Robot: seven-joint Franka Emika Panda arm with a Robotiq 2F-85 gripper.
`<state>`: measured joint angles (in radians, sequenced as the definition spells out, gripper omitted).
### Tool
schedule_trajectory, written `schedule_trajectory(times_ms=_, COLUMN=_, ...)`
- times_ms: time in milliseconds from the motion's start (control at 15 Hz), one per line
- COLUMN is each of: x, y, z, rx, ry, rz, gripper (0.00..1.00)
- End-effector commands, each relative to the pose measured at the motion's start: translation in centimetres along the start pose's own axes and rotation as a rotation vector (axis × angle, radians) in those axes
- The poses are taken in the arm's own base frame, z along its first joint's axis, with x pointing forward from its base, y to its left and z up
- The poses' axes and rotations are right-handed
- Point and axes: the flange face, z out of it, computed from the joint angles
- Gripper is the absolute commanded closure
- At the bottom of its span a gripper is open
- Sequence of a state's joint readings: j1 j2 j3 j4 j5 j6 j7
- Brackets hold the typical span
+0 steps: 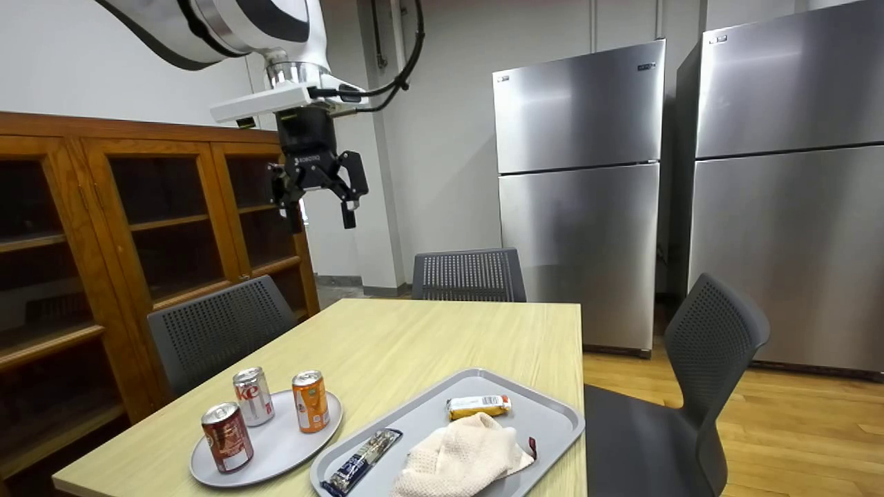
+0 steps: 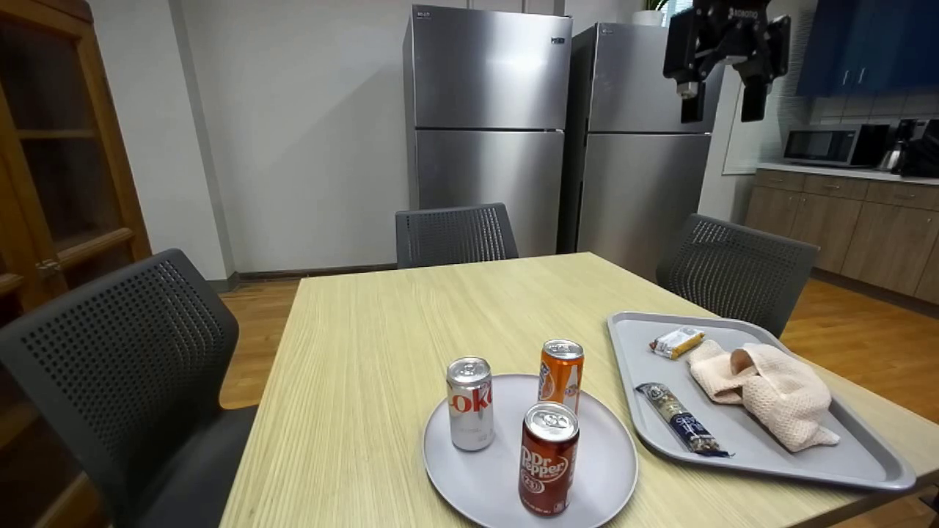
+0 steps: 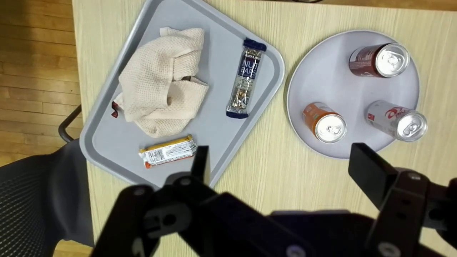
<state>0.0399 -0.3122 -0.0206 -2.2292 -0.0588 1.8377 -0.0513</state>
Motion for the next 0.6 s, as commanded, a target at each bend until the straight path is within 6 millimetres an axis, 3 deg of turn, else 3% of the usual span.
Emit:
schedule_trajectory(times_ms=0, x=1.2, y=1.1, z=2.2, rx=0.033, ry=0.028, rz=0.047, gripper=0.00)
schedule_trajectory(times_ms=533, x=3.1, y=2.5, z=7.2, rx=0.027, ry=0.023, rz=0.124, gripper=0.00)
